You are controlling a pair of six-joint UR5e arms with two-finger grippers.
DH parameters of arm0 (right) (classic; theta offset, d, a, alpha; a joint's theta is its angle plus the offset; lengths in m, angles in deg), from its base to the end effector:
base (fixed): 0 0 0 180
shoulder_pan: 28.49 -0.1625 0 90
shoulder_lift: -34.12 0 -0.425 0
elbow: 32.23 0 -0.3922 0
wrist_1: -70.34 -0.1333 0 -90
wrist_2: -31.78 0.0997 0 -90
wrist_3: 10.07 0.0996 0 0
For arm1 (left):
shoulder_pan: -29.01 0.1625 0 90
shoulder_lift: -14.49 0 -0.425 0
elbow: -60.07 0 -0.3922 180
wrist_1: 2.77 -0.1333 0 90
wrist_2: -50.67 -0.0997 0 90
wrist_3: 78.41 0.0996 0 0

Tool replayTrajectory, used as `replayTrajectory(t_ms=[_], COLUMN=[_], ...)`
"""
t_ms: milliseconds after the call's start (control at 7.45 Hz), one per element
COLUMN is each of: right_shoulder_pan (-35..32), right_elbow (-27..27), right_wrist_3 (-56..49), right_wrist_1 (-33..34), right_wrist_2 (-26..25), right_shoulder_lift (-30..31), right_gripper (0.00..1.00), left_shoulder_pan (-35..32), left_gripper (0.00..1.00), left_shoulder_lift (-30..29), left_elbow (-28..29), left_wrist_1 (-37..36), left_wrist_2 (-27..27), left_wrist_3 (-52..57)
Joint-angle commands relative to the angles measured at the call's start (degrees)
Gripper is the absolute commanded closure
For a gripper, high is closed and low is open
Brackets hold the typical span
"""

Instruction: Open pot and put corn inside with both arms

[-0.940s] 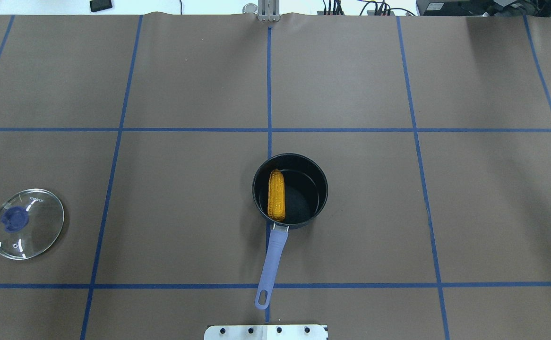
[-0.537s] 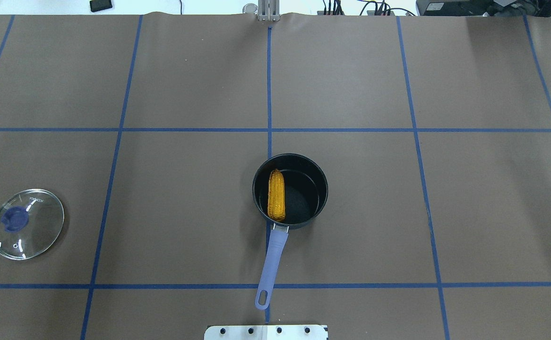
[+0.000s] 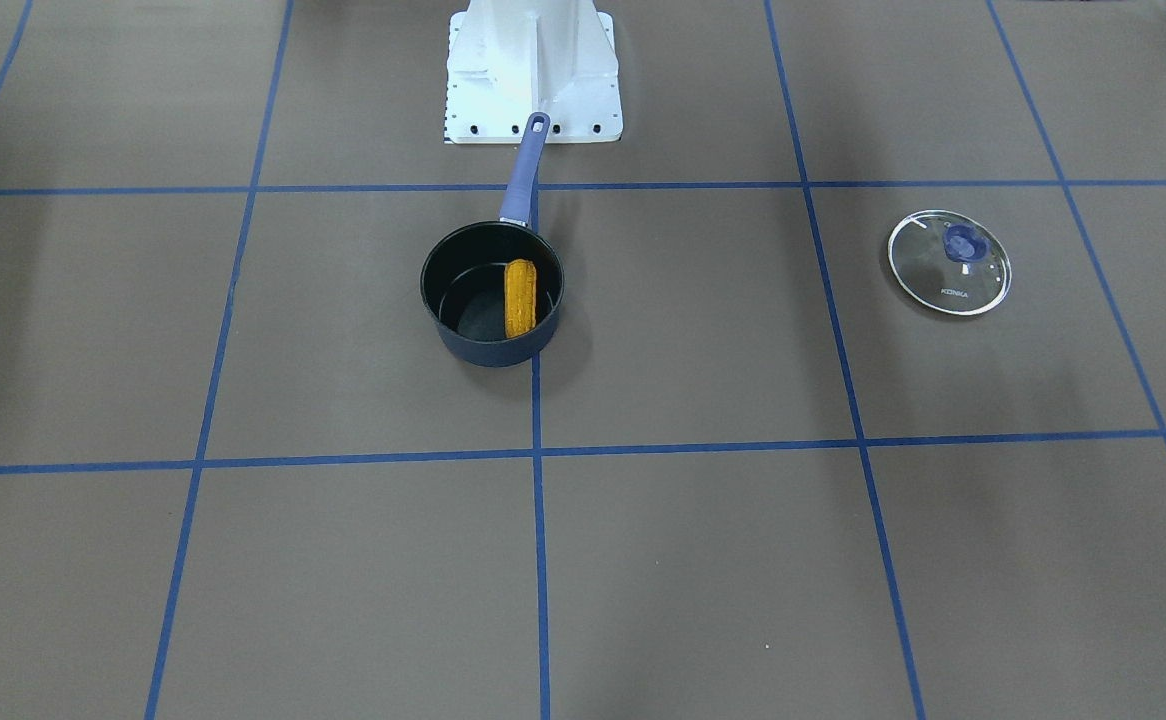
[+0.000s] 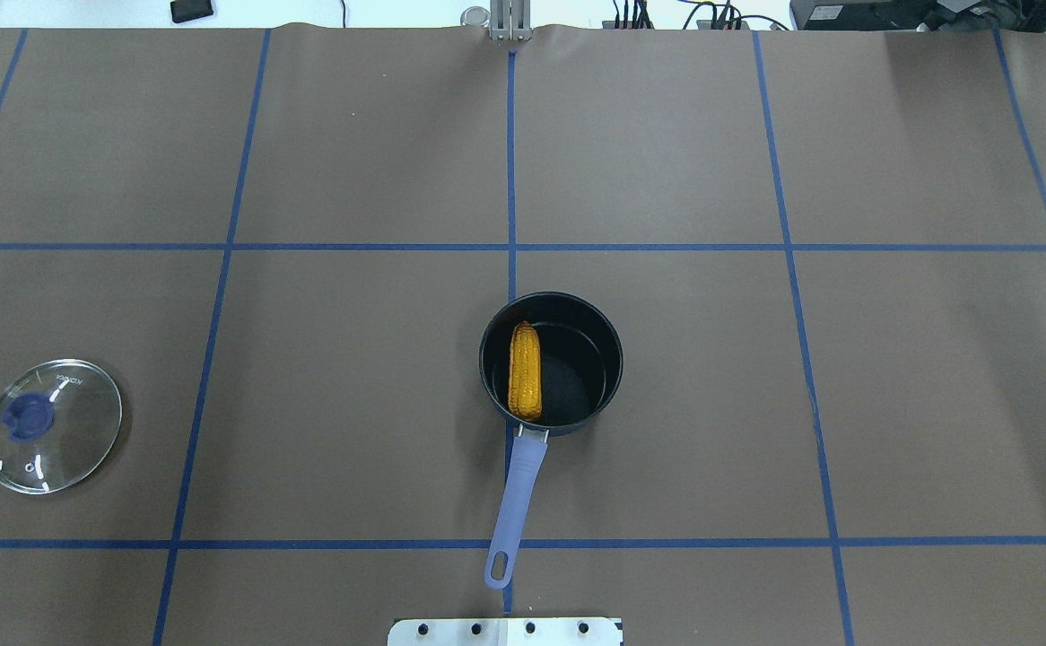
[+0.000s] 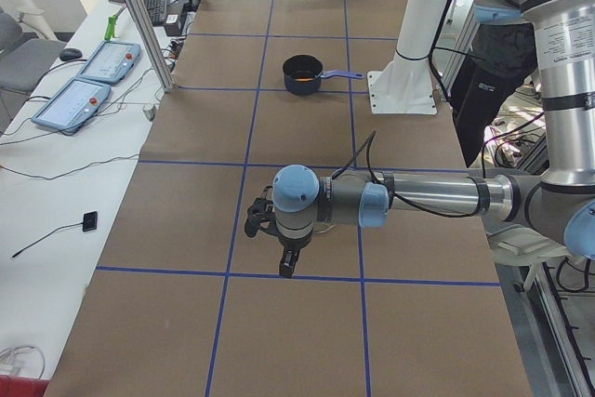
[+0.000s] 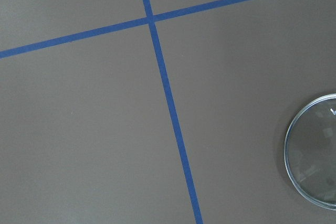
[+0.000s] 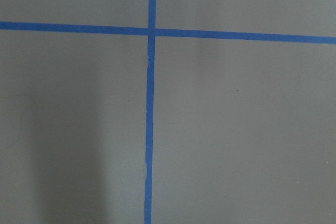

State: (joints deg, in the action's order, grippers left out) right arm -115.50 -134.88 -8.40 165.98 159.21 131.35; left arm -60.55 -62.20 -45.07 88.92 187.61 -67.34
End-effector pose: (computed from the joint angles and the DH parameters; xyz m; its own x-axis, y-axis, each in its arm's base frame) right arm 0.0499 -0.4396 0.6265 0.7943 -0.0100 0.6074 0.0290 0.9993 -0.0216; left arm -0.0575 -0.3983 0.6253 0.6682 0.2408 -0.7039 -0.1385 0.9699 0.2003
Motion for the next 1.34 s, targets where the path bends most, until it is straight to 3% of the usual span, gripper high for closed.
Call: replayTrajectory(t_ms=[0,1208], right_shoulder_pan=[0.0,0.2], right_elbow=[0.3,0.8], right_wrist_3=[0.2,-0.1], right_wrist_1=[0.0,0.1], right_wrist_2=[0.0,0.1], right_shoulder_lift=[0.1,0.1], right_gripper=[0.00,0.00], left_shoulder_pan=[0.0,0.0], left_gripper=[0.02,0.02], left_shoulder_lift=[0.0,0.0], left_elbow=[-0.1,-1.3], left_wrist_1=[0.0,0.0], left_wrist_2=[0.0,0.3], left_wrist_3=[0.2,-0.1])
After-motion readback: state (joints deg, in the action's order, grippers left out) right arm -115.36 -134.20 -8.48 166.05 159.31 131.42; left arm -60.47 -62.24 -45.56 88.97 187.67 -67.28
